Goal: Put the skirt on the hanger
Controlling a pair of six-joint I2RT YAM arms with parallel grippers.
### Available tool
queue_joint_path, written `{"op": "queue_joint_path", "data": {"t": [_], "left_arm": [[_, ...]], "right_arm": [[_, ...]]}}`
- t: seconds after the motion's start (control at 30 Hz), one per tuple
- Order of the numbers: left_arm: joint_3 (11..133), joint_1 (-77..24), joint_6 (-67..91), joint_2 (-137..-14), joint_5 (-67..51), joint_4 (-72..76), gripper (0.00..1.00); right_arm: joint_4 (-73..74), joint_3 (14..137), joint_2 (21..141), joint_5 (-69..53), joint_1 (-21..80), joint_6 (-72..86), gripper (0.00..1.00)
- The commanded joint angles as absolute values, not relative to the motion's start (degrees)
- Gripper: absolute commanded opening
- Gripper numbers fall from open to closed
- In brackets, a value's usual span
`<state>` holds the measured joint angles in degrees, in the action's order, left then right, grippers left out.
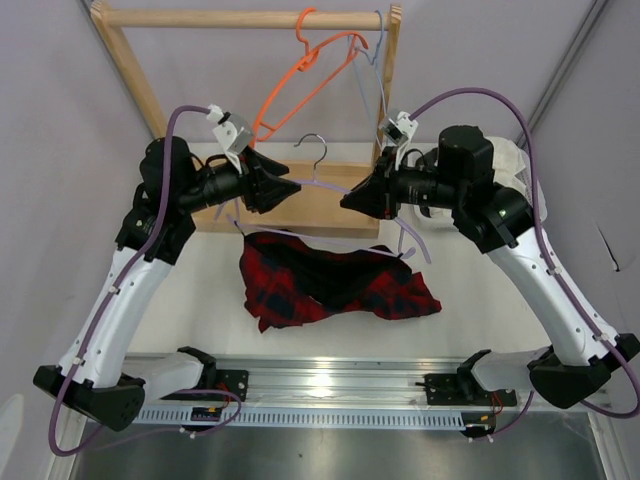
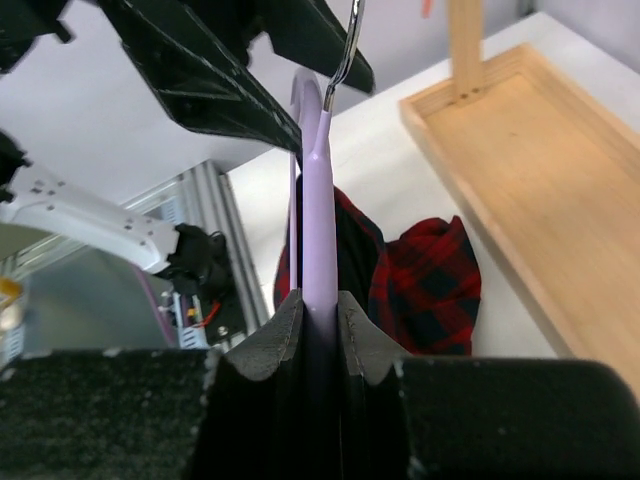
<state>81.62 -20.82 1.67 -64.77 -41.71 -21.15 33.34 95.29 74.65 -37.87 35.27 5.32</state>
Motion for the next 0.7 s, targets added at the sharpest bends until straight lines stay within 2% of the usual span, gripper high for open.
{"op": "queue_joint_path", "data": {"t": [0.0, 0.1, 0.4, 0.53, 0.6, 0.63, 0.67], "left_arm": [[84.9, -20.1, 5.0, -63.8, -28.3, -15.3, 0.55], [84.6, -20.0, 7.2, -63.1, -20.2, -13.4, 0.57], [86.9, -20.0, 7.1, -62.1, -8.5, -12.0, 0.59], [89.1, -20.0, 3.6, -62.0, -4.2, -9.8, 0.65], [94.9, -20.0, 2.4, -65.8, -4.6, -12.3, 0.66], [96.0, -20.0, 1.0, -67.0, -4.6, -13.7, 0.73], [96.8, -20.0, 0.3, -69.1, -3.6, -14.0, 0.74]], "right_arm": [[36.5, 97.7, 70.8, -33.2, 35.8, 5.2, 0.00], [36.5, 96.9, 69.1, -30.9, 35.9, 6.1, 0.00], [40.4, 101.2, 70.0, -24.5, 39.2, 7.0, 0.00], [40.3, 101.6, 70.4, -23.4, 40.9, 7.3, 0.00], [40.5, 102.1, 70.8, -22.9, 41.3, 7.6, 0.00], [40.7, 102.6, 71.0, -22.3, 41.7, 7.6, 0.00], [40.9, 103.4, 71.5, -21.7, 42.0, 7.9, 0.00]]}}
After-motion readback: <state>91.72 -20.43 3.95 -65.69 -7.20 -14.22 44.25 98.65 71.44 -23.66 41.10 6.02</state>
